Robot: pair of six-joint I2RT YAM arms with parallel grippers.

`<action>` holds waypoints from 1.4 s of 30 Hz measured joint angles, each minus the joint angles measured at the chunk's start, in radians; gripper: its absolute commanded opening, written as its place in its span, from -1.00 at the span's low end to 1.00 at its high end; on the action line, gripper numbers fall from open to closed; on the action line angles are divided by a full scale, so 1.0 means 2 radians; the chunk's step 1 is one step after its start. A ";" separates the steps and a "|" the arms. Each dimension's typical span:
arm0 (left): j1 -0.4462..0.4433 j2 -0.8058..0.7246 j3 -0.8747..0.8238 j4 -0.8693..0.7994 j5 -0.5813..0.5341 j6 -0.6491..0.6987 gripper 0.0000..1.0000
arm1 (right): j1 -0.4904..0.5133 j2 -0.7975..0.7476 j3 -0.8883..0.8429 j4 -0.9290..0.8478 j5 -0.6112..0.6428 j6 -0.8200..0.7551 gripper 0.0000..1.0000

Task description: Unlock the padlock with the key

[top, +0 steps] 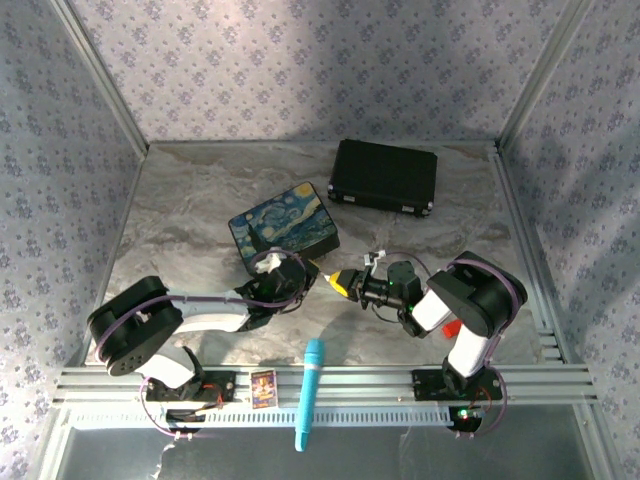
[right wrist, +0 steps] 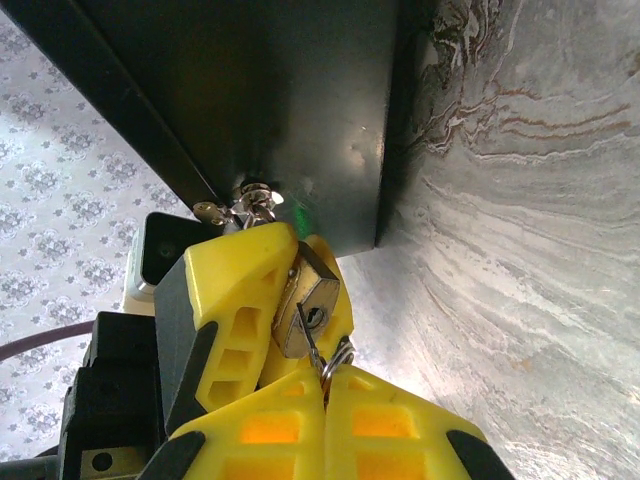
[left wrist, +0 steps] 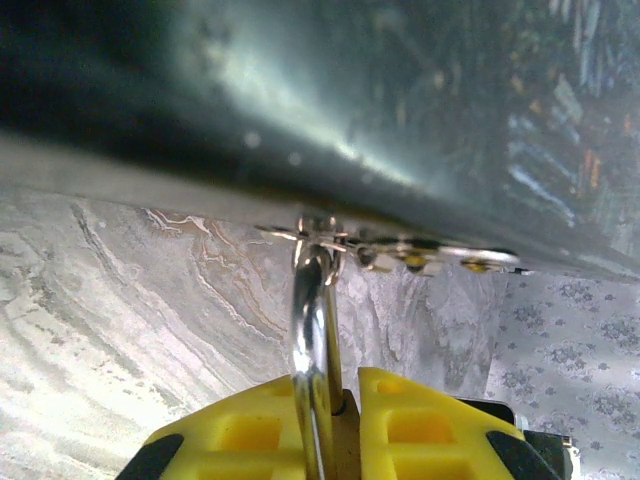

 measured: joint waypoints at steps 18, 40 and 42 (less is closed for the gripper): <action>-0.002 0.000 0.000 -0.001 0.000 0.000 -0.81 | -0.004 -0.005 -0.014 0.001 0.005 0.000 -1.00; -0.003 -0.005 0.000 -0.006 0.000 -0.005 -0.82 | 0.006 -0.006 -0.012 0.002 0.012 0.000 -1.00; -0.003 -0.006 0.000 -0.006 0.000 -0.007 -0.82 | 0.006 -0.006 -0.017 0.002 0.013 0.000 -1.00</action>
